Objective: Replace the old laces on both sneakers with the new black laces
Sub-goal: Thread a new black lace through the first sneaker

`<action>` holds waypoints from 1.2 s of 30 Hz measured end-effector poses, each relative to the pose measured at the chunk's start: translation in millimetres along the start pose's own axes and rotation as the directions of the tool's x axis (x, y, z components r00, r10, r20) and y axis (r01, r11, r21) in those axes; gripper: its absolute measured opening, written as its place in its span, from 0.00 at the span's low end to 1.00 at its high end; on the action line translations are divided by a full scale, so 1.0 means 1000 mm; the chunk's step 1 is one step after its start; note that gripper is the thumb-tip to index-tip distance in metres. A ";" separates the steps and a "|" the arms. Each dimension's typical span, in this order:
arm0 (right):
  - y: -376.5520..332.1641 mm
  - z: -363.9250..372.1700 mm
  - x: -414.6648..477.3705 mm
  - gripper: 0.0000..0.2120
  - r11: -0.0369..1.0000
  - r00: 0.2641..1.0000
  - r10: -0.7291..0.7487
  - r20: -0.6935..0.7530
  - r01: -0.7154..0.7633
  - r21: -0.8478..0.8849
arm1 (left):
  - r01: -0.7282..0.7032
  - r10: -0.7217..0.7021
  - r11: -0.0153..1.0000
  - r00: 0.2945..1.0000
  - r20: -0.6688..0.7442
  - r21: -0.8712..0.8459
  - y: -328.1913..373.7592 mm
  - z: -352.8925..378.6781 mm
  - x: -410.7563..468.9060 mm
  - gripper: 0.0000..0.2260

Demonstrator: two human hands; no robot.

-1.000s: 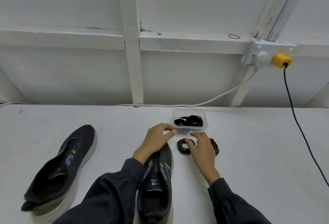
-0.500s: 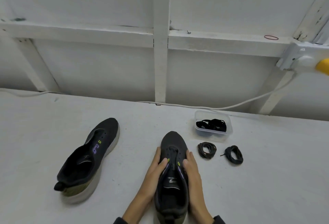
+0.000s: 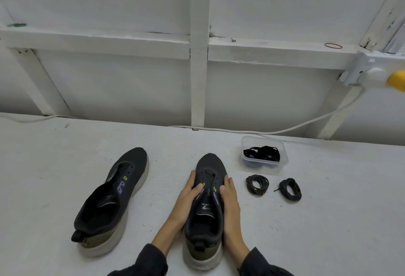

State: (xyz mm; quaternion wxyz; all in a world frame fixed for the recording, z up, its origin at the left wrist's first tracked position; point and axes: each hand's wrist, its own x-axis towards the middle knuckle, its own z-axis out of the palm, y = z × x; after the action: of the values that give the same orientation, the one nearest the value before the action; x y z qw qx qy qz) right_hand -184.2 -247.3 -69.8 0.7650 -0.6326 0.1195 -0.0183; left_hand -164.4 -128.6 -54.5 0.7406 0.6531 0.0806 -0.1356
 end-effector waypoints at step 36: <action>-0.112 -0.113 0.204 0.09 -0.531 0.905 0.078 0.419 0.393 -0.751 | -0.426 0.074 -0.379 0.871 0.486 0.821 0.071 0.161 0.172 0.10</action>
State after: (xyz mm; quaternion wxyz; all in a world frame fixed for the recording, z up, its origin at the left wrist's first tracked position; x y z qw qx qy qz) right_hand 4.1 -415.3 -13.4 -0.1743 -0.9732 -0.1411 0.0511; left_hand 11.5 -296.6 -17.1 -0.0771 0.9514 -0.2953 -0.0410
